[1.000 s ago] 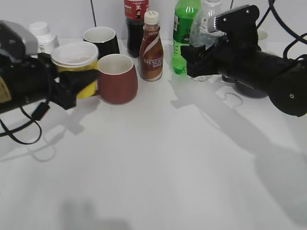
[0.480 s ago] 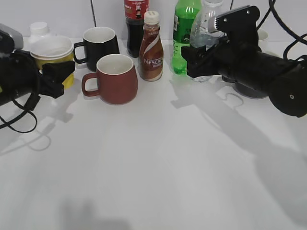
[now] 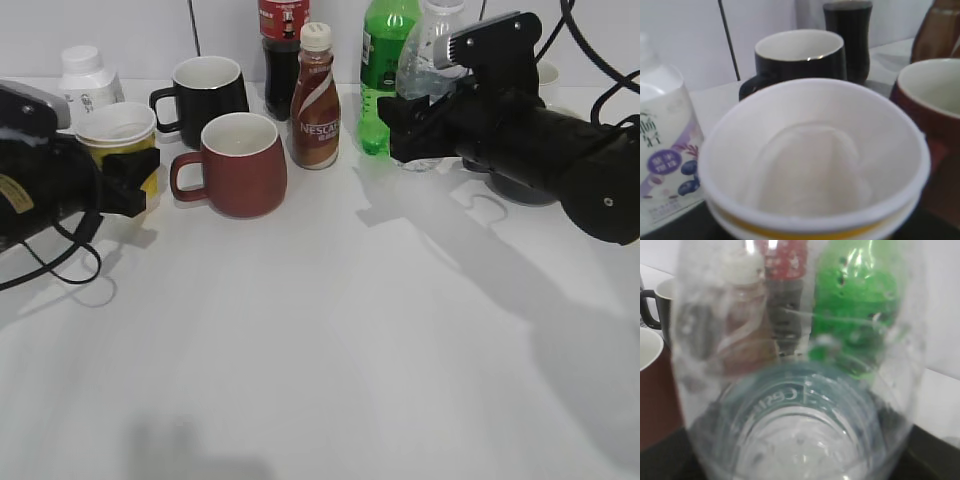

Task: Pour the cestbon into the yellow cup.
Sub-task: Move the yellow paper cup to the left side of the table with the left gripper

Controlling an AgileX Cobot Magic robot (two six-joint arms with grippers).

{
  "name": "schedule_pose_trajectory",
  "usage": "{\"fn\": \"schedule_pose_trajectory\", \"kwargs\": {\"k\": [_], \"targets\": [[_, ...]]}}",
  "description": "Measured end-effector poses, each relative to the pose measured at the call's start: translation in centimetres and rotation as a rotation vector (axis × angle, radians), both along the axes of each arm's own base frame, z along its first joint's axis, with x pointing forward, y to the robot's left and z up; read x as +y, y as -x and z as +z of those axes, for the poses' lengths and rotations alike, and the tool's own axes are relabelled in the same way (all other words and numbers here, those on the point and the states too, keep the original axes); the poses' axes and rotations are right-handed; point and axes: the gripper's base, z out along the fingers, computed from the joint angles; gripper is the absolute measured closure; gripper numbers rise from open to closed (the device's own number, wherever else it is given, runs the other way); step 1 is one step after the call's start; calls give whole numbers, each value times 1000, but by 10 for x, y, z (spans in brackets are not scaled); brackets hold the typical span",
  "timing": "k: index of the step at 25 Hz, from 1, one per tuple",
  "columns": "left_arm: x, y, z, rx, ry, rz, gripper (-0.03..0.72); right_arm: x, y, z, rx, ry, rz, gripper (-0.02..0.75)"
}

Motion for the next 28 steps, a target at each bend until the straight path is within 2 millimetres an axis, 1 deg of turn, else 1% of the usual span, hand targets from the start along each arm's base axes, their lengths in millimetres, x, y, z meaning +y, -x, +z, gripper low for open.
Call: {"fn": "schedule_pose_trajectory", "kwargs": {"k": [6, 10, 13, 15, 19, 26, 28], "targets": [[0, -13, -16, -11, 0, 21, 265, 0, 0, 0, 1, 1, 0, 266], [1, -15, -26, -15, 3, 45, 265, 0, 0, 0, -2, 7, 1, 266], [1, -16, -31, -24, 15, 46, 264, 0, 0, 0, -4, 12, 2, 266], [1, -16, -33, -34, 24, 44, 249, 0, 0, -1, -2, 14, 2, 266], [1, -18, -37, -57, 36, 50, 195, 0, 0, -1, -3, 16, 2, 266], [1, -18, -38, -65, 36, 52, 171, 0, 0, -1, -2, 19, 2, 266], [1, -18, -38, -65, 36, 52, 148, 0, 0, -1, -2, 19, 2, 266]]}}
